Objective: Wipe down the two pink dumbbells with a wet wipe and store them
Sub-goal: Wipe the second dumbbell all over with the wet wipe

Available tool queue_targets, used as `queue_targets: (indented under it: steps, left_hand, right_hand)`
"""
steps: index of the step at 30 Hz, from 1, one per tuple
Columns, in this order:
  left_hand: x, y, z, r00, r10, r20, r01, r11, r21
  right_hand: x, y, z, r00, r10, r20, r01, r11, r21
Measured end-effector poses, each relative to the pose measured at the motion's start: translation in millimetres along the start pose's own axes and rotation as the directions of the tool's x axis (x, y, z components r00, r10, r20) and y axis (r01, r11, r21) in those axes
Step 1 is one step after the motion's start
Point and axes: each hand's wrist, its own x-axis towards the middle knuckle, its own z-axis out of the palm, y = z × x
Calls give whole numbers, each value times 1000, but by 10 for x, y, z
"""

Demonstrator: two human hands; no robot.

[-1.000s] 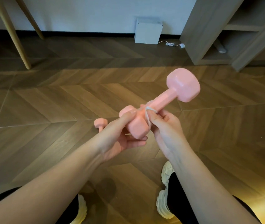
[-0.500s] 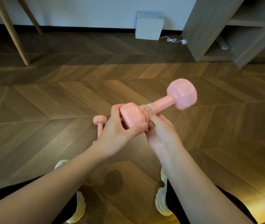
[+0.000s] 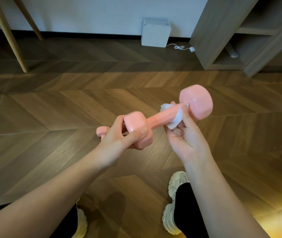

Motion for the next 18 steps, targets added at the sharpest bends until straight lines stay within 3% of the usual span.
queue_targets:
  steps: [4,6,14,16,18]
  left_hand:
    - [-12,22,3,1000,14,-27,-14,1000,-4]
    - [-12,25,-12,999,39,-25,-37,998,59]
    - [-7,-65,41,973,228,31,-226,920,321]
    - [23,-39,19,980,197,30,-195,922,334]
    - [57,0,35,998,51,30,-55,981,184]
  right_hand:
    - [12,1,14,993,48,110,-19,969,-248]
    - [17,0,31,992,11,122,25,957,-291]
    - [38,24,14,996,-90,4,89,996,23]
    - [41,21,26,995,-101,-2,101,993,54]
    - [48,11,31,993,-117,29,116,992,49]
